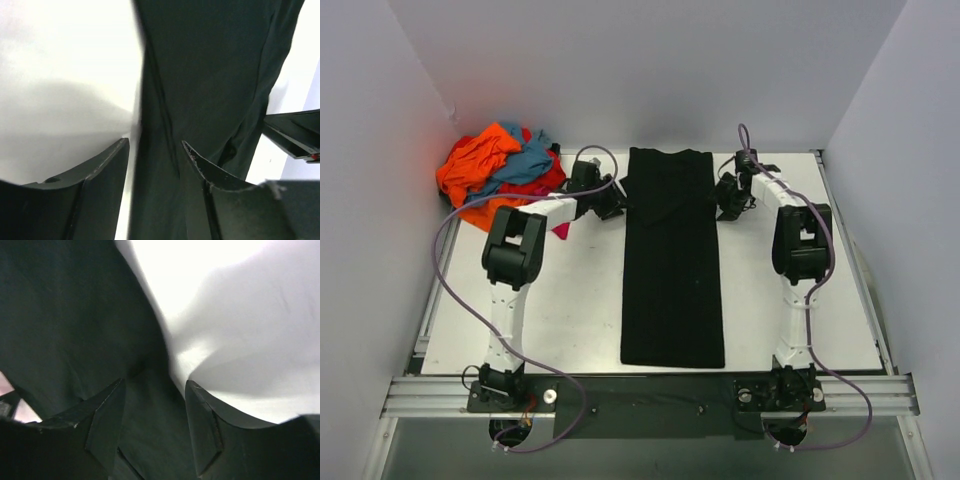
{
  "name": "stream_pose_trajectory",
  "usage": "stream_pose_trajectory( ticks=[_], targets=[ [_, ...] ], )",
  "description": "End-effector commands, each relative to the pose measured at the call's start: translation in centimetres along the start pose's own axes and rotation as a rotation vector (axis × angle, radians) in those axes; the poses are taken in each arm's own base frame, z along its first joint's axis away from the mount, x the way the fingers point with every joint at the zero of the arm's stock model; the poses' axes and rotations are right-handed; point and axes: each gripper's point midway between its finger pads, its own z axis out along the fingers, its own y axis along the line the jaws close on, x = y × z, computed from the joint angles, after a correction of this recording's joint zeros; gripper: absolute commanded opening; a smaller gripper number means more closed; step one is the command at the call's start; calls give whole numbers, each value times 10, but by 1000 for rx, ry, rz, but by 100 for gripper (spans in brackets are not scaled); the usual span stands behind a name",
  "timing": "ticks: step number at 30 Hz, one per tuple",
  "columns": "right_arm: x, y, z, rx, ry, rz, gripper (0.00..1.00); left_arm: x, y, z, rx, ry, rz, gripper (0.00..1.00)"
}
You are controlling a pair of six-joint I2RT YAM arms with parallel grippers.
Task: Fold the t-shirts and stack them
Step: Rotate the tshirt 90 degrees, then grab the bottom of the folded rectangular tshirt with both arms
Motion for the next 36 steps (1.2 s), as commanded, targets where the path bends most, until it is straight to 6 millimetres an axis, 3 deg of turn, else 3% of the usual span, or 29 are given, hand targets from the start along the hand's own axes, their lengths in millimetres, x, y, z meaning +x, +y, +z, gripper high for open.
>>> stream_pose_trajectory(
  ticks=[1, 2, 3, 4, 5, 6, 7, 8, 9, 10, 11, 12, 13, 14, 22, 28, 31, 36],
  targets=[
    [40, -25, -42, 123, 20, -59, 48, 15, 26, -44, -122, 10, 71, 56],
    [37, -20, -64, 122, -32, -73, 49, 11, 10, -65, -101, -21, 97, 57],
    [70, -37, -62, 172, 17, -86, 49, 32, 29, -73, -145, 16, 103, 58],
    [70, -35, -88, 174, -57, -90, 50, 30, 9, -96, -123, -28, 142, 58],
    [108, -53, -84, 221, -10, -125, 50, 57, 35, -104, -184, 17, 141, 59],
    [115, -55, -106, 220, -68, -133, 50, 60, 16, -127, -155, -22, 174, 59],
    [144, -69, -109, 247, -37, -163, 50, 85, 35, -137, -188, 13, 184, 60],
    [155, -70, -124, 221, -54, -163, 50, 92, 24, -154, -177, -16, 219, 61],
    [177, -90, -125, 246, -23, -167, 50, 114, 41, -165, -223, 18, 223, 66],
    [181, -88, -140, 204, -48, -156, 50, 122, 31, -182, -211, -6, 256, 66],
    [199, -108, -139, 233, -10, -153, 49, 142, 48, -190, -260, 30, 256, 73],
    [204, -106, -150, 196, -24, -150, 49, 153, 49, -203, -258, 22, 266, 78],
    [220, -119, -152, 219, 11, -162, 49, 164, 54, -211, -275, 42, 245, 87],
    [231, -123, -157, 209, 13, -179, 49, 177, 55, -221, -244, 55, 225, 87],
    [282, -147, -174, 253, 75, -258, 47, 219, 65, -252, -126, 75, 163, 89],
    [306, -162, -176, 280, 122, -286, 40, 269, 65, -261, -82, 207, 140, 71],
    [319, -170, -177, 301, 155, -287, 38, 293, 58, -266, -63, 257, 162, 67],
    [341, -190, -179, 346, 202, -305, 36, 317, 52, -268, -63, 313, 182, 64]
  ],
)
